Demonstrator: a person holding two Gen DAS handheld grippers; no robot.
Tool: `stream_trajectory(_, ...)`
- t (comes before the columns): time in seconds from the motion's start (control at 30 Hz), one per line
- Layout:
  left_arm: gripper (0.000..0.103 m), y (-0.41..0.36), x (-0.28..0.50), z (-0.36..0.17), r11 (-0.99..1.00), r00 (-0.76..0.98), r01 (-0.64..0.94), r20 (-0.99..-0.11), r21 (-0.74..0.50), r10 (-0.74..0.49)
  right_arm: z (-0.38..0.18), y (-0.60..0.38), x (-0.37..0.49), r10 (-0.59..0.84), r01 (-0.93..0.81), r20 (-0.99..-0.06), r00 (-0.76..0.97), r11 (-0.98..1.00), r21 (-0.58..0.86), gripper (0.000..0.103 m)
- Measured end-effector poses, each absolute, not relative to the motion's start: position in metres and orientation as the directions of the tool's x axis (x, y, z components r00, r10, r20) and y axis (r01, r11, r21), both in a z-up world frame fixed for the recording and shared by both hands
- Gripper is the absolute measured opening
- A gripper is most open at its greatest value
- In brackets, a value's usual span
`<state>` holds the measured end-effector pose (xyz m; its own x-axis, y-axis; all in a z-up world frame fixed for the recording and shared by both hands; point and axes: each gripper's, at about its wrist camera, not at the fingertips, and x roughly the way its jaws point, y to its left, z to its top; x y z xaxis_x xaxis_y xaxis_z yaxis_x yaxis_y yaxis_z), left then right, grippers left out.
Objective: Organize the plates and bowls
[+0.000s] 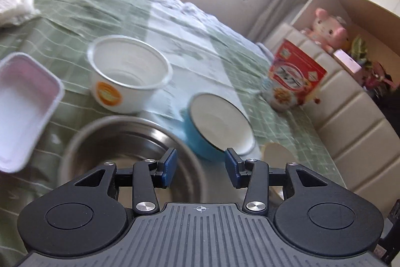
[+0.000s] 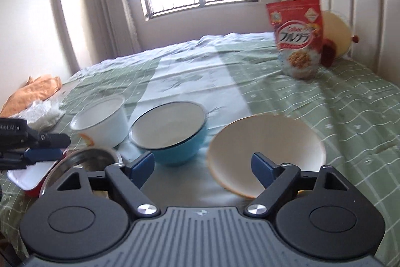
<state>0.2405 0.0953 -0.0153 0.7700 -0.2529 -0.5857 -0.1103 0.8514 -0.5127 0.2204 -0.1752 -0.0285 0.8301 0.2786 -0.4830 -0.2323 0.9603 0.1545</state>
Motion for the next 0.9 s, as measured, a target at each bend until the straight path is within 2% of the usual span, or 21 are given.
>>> stream_trajectory(0.1, 0.045, 0.053, 0.263, -0.031, 0.840, 0.709, -0.046, -0.610, -0.540, -0.353, -0.028, -0.218, 0.235, 0.260, -0.203, -0.489, 0.833, 0.965, 0.167, 0.088)
stream_trajectory(0.33, 0.045, 0.000, 0.323, -0.062, 0.841, 0.649, -0.082, -0.669, -0.535, -0.362, -0.054, -0.266, 0.319, 0.236, -0.123, -0.554, 0.798, 0.964, 0.234, 0.088)
stream_trajectory(0.4, 0.045, -0.010, 0.336, -0.070, 0.837, 0.645, -0.086, -0.671, -0.541, -0.367, -0.066, -0.265, 0.337, 0.248, -0.124, -0.584, 0.773, 0.962, 0.245, 0.082)
stream_trajectory(0.47, 0.045, -0.016, 0.348, -0.078, 0.830, 0.642, -0.094, -0.671, -0.550, -0.371, -0.080, -0.261, 0.350, 0.251, -0.121, -0.623, 0.741, 0.962, 0.243, 0.069)
stream_trajectory(0.5, 0.045, -0.018, 0.352, -0.082, 0.826, 0.637, -0.098, -0.672, -0.555, -0.377, -0.086, -0.259, 0.353, 0.255, -0.116, -0.643, 0.723, 0.961, 0.250, 0.066)
stream_trajectory(0.57, 0.045, -0.023, 0.359, -0.090, 0.818, 0.624, -0.098, -0.675, -0.566, -0.392, -0.096, -0.258, 0.358, 0.276, -0.114, -0.674, 0.685, 0.955, 0.275, 0.050)
stream_trajectory(0.63, 0.045, -0.026, 0.362, -0.095, 0.805, 0.617, -0.097, -0.670, -0.586, -0.413, -0.102, -0.253, 0.356, 0.300, -0.120, -0.697, 0.651, 0.947, 0.297, 0.043)
stream_trajectory(0.73, 0.037, -0.030, 0.365, -0.097, 0.790, 0.616, -0.076, -0.652, -0.608, -0.442, -0.103, -0.243, 0.352, 0.336, -0.149, -0.715, 0.612, 0.938, 0.314, 0.039)
stream_trajectory(0.83, 0.036, -0.034, 0.362, -0.098, 0.805, 0.623, -0.064, -0.654, -0.590, -0.430, -0.101, -0.234, 0.343, 0.299, -0.151, -0.720, 0.627, 0.953, 0.264, 0.038)
stream_trajectory(0.9, 0.036, -0.033, 0.356, -0.097, 0.814, 0.628, -0.049, -0.652, -0.579, -0.425, -0.099, -0.234, 0.338, 0.304, -0.141, -0.713, 0.632, 0.950, 0.280, 0.038)
